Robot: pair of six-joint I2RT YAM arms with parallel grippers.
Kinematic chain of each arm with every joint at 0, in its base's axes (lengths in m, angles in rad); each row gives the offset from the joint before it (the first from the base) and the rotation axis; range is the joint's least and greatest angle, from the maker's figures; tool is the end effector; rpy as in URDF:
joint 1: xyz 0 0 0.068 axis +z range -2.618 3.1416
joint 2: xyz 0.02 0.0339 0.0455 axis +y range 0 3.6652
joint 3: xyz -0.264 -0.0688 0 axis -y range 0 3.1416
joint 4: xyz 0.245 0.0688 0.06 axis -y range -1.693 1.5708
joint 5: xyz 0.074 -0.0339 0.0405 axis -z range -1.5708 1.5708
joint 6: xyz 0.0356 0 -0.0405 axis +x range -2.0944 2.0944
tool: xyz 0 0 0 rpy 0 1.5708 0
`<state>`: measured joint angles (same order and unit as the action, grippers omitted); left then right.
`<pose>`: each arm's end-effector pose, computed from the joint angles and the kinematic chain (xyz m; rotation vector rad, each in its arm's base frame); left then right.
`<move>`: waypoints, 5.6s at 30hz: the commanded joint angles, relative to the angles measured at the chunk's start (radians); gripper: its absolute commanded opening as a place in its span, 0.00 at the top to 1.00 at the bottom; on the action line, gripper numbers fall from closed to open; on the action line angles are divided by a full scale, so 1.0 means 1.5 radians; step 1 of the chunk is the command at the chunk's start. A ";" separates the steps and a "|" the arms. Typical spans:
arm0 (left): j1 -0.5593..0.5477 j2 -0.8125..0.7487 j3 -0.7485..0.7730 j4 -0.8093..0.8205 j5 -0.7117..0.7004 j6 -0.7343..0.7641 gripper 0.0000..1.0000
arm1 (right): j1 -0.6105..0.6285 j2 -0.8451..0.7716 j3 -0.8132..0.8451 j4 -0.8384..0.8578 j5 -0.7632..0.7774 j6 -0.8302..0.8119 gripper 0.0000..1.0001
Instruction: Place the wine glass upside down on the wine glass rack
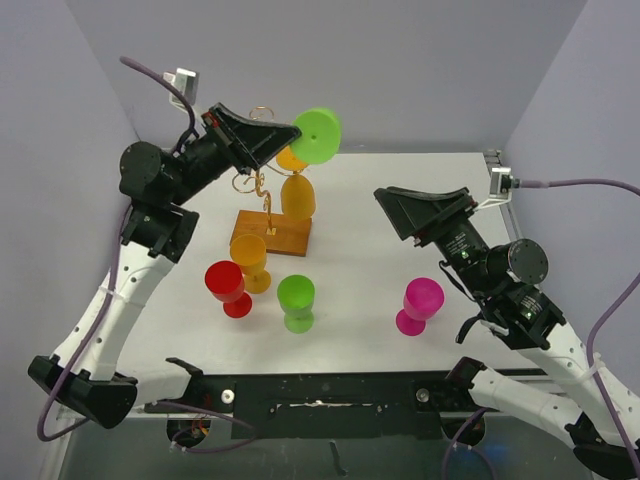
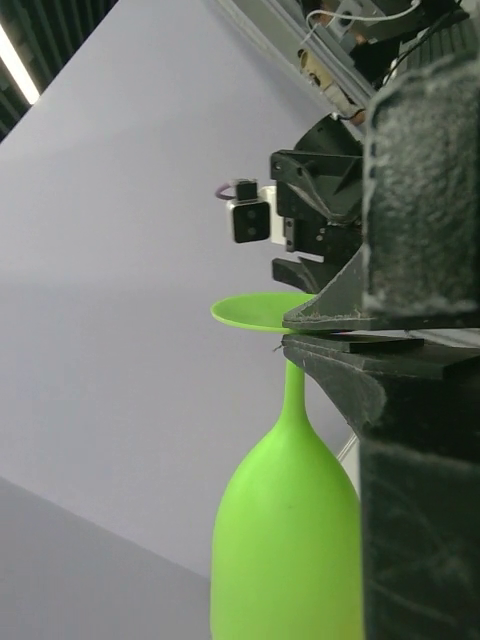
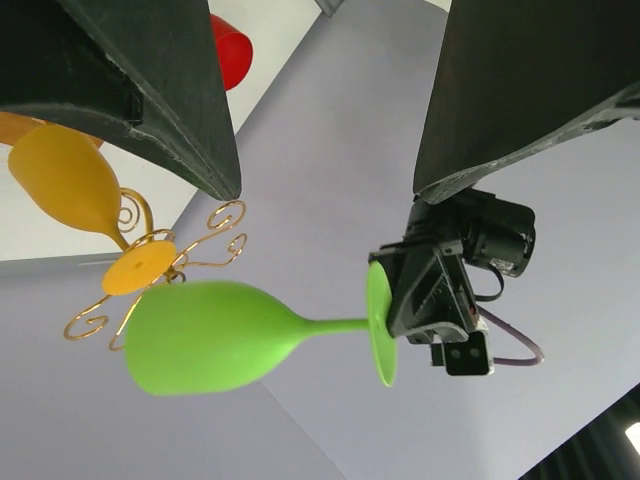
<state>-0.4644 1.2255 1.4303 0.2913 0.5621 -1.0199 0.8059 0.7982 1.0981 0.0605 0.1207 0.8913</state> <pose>0.2149 -0.1289 0.5201 0.2268 1.2948 -1.5936 0.1100 0.1084 0.4708 0.1733 1.3277 1.3935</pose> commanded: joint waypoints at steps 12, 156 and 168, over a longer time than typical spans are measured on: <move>0.339 -0.023 0.046 -0.128 -0.140 0.094 1.00 | 0.002 -0.008 -0.014 -0.015 0.052 -0.111 0.28; 0.434 0.114 0.107 -0.456 -0.183 0.245 0.50 | 0.001 0.032 -0.003 -0.194 0.173 -0.090 0.29; 0.347 -0.214 -0.114 -0.443 -0.156 0.424 0.33 | 0.007 0.136 -0.019 -0.342 0.028 -0.254 0.31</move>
<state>0.1291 0.9840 1.3289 -0.4004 0.2562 -0.5232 0.8059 0.9390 1.0782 -0.3885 0.2844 0.5976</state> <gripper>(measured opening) 0.669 0.698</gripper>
